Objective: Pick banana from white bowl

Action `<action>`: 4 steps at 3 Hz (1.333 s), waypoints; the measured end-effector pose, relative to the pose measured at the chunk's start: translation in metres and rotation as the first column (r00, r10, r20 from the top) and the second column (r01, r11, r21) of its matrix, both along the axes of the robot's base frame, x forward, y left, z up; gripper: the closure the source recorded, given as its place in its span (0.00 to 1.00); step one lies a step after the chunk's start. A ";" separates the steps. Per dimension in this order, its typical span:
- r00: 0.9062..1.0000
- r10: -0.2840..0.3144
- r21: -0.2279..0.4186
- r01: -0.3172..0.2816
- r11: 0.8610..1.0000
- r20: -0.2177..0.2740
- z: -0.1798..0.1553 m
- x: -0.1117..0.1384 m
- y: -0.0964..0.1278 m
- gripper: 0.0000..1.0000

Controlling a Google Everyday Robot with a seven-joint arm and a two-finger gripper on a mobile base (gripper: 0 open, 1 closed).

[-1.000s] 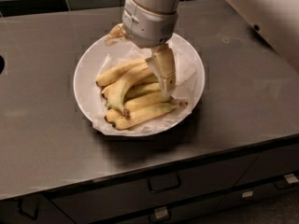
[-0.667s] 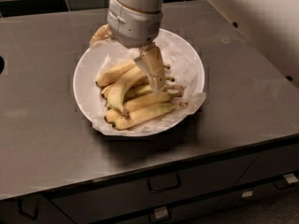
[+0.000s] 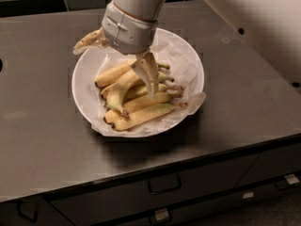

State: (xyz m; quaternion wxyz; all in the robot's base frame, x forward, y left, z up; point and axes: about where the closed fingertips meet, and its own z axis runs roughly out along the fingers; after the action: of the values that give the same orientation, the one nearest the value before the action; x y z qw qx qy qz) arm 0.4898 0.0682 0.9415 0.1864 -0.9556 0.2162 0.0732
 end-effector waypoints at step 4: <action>0.996 0.086 0.074 -0.088 0.993 0.032 -0.004 -0.012 -0.018 0.17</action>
Offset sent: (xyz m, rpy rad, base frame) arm -0.0179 -0.0291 -0.0108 0.0539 -0.0041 0.1842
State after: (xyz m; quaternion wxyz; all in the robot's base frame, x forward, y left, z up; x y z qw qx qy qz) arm 0.4773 0.0499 0.9370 0.2218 -0.9574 0.1689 0.0757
